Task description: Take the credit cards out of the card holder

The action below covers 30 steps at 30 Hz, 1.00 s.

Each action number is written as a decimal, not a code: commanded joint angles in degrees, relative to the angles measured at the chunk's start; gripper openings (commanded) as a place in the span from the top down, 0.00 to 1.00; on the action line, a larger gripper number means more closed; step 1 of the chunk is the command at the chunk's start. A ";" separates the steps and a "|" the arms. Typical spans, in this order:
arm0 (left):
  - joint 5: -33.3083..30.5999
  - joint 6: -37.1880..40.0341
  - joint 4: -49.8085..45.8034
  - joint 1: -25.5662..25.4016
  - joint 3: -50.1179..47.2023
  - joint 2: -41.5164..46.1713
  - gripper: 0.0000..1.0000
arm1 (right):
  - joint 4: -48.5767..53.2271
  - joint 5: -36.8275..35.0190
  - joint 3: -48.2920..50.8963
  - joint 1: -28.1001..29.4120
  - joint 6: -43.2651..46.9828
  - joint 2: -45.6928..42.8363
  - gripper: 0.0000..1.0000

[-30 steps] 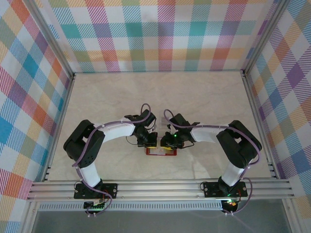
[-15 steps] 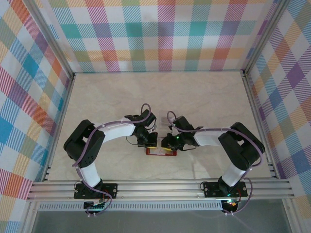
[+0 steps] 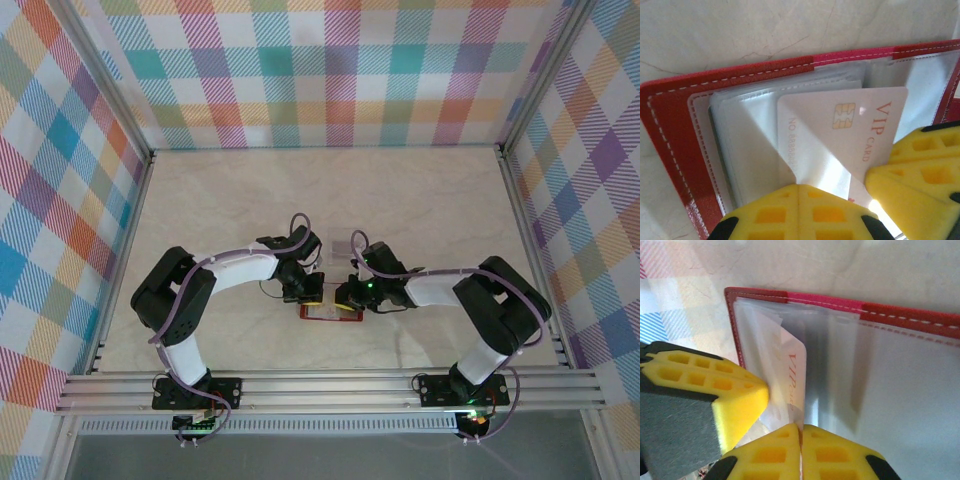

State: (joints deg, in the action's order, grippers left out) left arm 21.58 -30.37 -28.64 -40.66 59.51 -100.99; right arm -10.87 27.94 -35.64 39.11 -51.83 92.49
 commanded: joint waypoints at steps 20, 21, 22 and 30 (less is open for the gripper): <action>-4.14 0.22 -2.99 -1.25 0.08 2.00 0.96 | 20.13 -10.65 -3.92 0.26 7.29 -11.34 0.99; -3.58 0.14 -2.82 -1.18 0.30 2.29 0.96 | 21.07 -10.95 -4.21 0.26 7.81 -12.14 0.99; -2.99 0.08 -2.70 -1.23 0.35 2.61 0.95 | 21.79 -11.23 -4.35 0.25 8.20 -12.98 0.99; -4.10 -0.61 -2.91 -1.24 1.40 5.86 0.95 | 33.08 -17.04 -9.79 0.26 18.55 -17.04 0.97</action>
State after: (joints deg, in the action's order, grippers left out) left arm 18.72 -30.44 -30.00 -41.34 59.81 -97.84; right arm 15.27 13.91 -41.87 39.18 -40.32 76.27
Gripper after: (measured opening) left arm 0.053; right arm 0.060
